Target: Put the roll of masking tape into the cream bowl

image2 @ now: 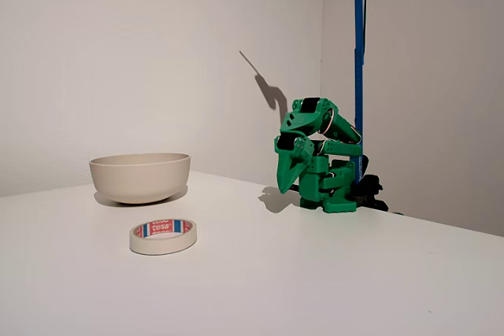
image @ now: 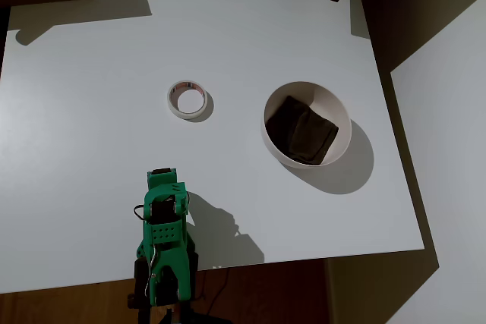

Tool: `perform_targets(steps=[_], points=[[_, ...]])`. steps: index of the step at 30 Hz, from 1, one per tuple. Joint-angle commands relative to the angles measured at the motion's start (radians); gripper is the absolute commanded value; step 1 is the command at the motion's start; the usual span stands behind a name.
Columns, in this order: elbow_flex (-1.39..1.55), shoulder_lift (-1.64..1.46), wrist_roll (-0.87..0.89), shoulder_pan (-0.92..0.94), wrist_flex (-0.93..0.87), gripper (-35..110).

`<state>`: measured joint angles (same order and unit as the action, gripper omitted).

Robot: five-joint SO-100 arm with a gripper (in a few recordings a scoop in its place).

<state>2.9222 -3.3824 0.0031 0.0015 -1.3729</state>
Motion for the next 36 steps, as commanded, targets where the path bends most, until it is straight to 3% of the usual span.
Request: perform_targets(steps=[1,18,26,36], points=[[-0.009,-0.008,0.014,0.011,-0.014,-8],[-0.009,-0.008,-0.032,-0.044,-0.012,-4],[-0.009,-0.008,-0.034,-0.084,-0.011,-8],[-0.089,-0.009,-0.023,0.052,0.077,-8]])
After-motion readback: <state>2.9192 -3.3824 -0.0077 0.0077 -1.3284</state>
